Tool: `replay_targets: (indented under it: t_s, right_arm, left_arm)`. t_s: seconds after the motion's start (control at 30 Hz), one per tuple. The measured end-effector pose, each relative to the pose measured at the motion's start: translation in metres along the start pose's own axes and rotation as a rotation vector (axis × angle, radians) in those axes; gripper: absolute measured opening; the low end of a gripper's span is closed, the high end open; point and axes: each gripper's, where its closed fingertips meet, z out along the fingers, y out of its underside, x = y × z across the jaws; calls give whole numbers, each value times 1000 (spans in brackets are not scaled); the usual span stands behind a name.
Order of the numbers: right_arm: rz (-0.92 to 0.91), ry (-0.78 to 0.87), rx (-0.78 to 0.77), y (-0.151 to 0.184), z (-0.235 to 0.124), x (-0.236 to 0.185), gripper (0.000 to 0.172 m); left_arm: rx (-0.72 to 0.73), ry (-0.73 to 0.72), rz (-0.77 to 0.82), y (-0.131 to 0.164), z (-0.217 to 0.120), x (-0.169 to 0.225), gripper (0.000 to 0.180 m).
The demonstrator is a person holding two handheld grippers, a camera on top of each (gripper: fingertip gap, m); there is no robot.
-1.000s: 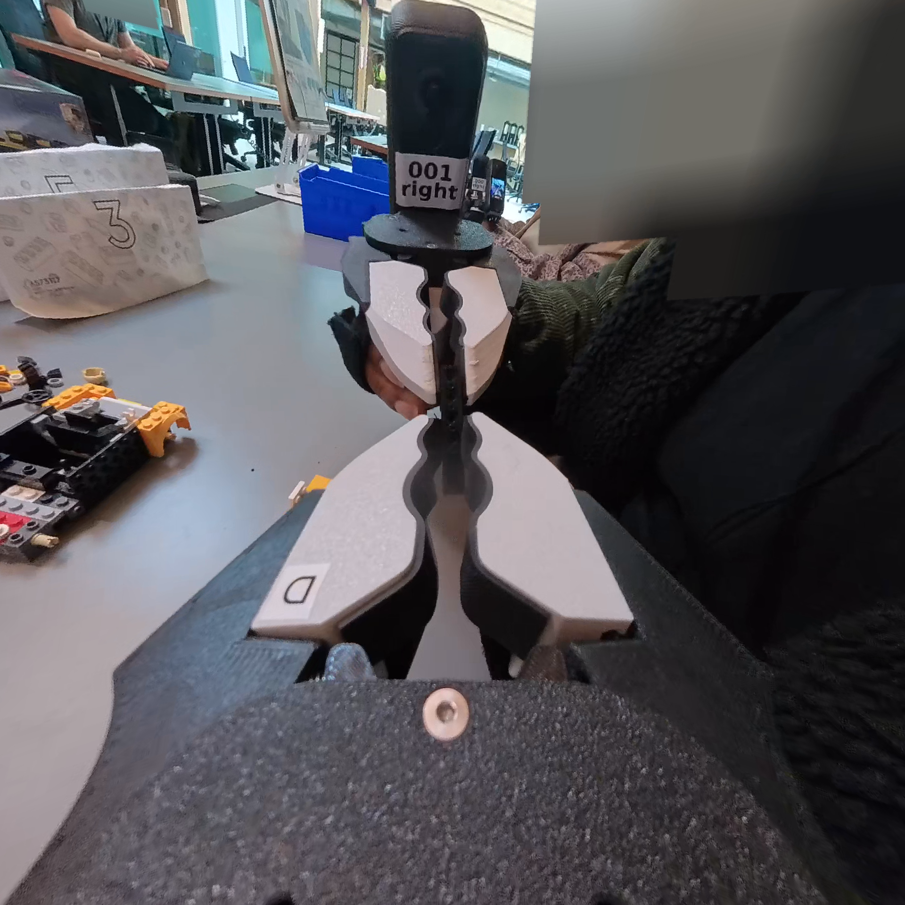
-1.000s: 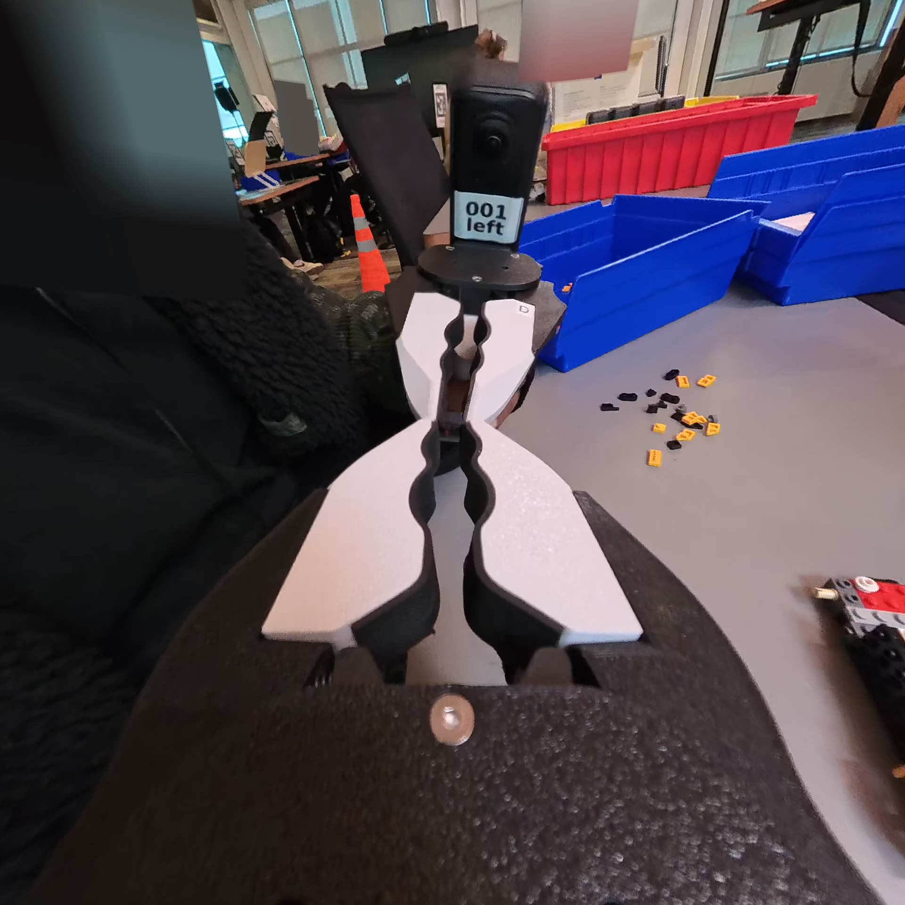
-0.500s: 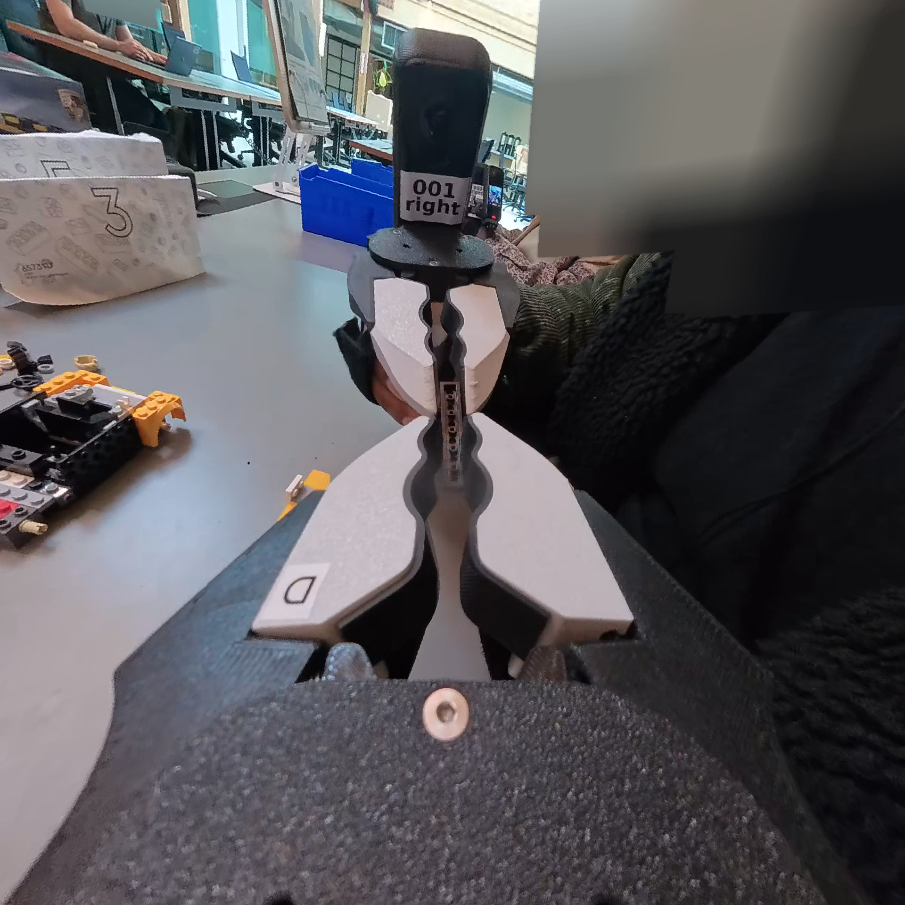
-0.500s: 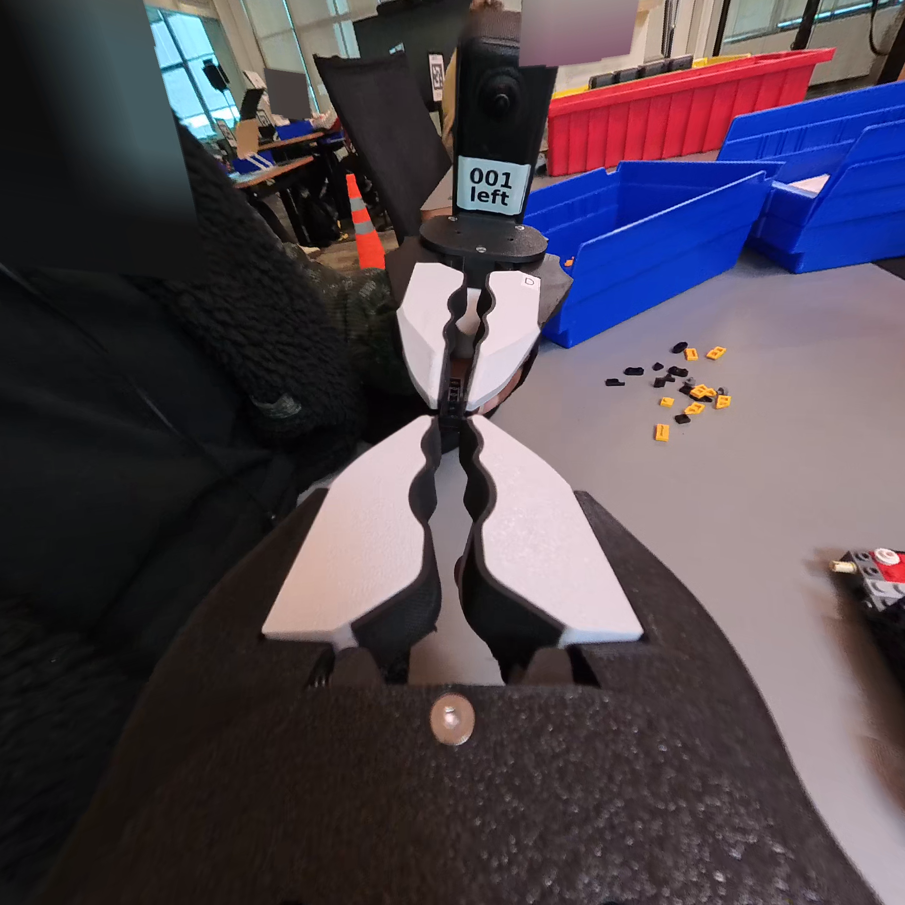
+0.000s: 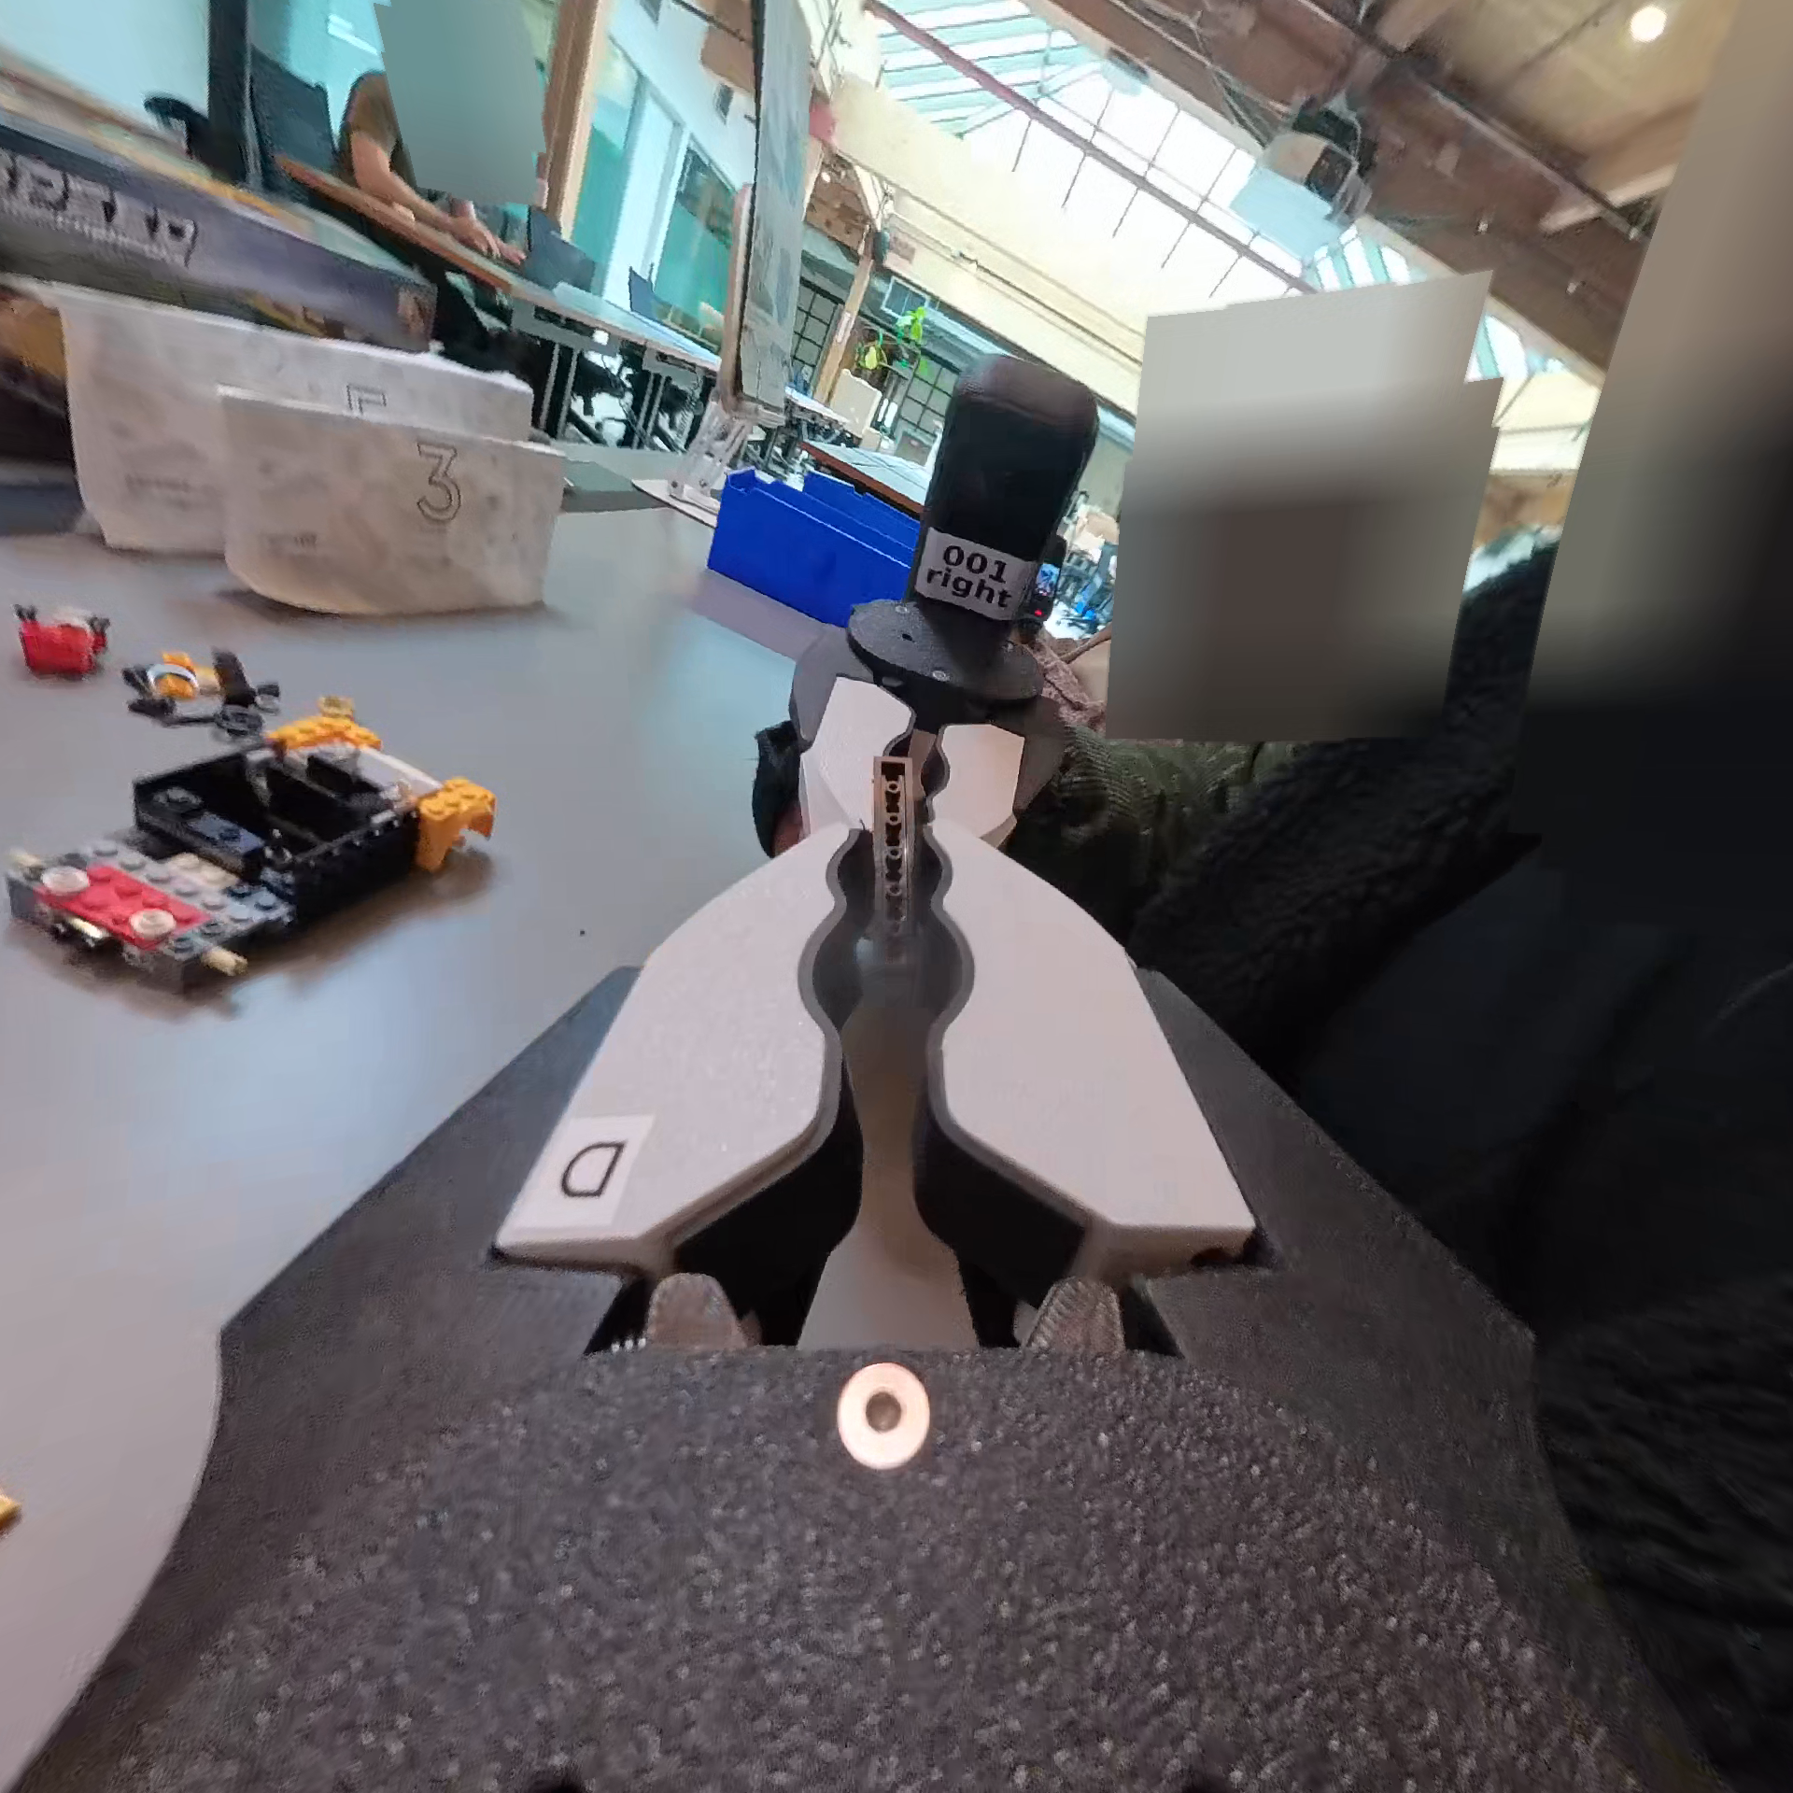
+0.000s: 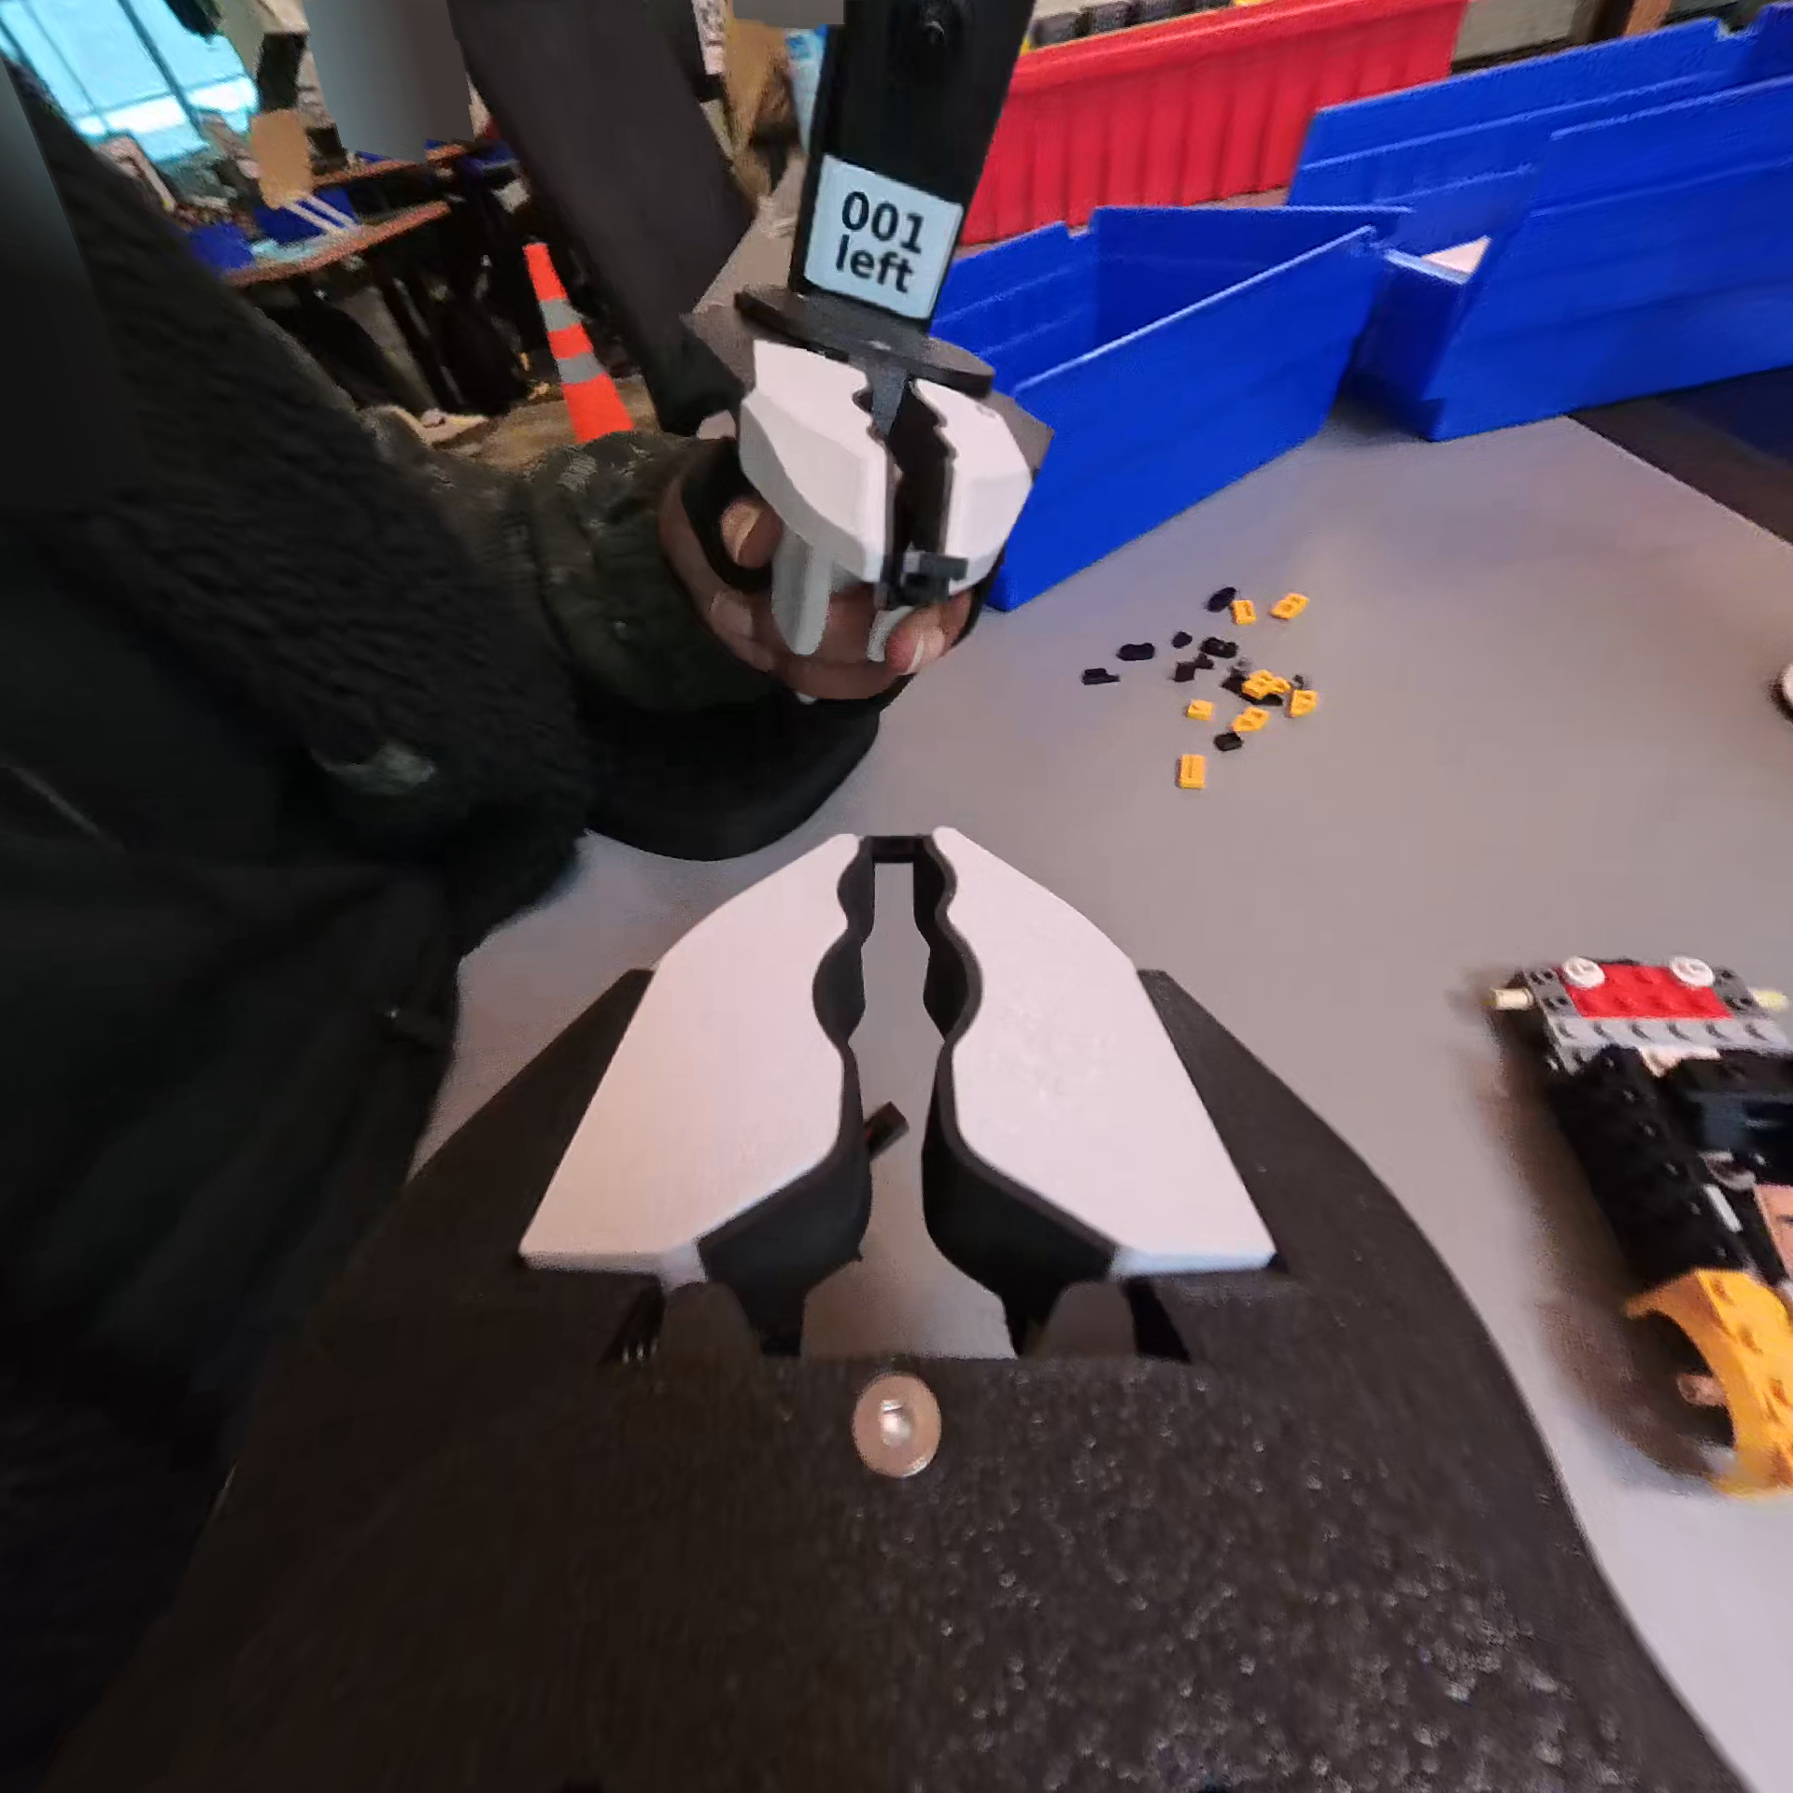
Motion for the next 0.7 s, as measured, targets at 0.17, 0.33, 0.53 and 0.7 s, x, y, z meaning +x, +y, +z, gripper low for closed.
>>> replay_targets:
  t_s: [0.17,0.33,0.53,0.7]
  right_arm:
    - [-8,63,7,-1,-1,9,8]
    - [-50,87,-17,4,4,9,17]
    - [-101,111,-29,4,4,9,21]
    - [-124,142,-20,2,-1,14,22]
  left_arm:
    - [-55,53,-168,17,11,-4,9]
    - [-104,58,-270,31,17,-9,9]
    - [-176,25,-265,43,20,-13,8]
    - [-153,65,-365,43,20,-13,8]
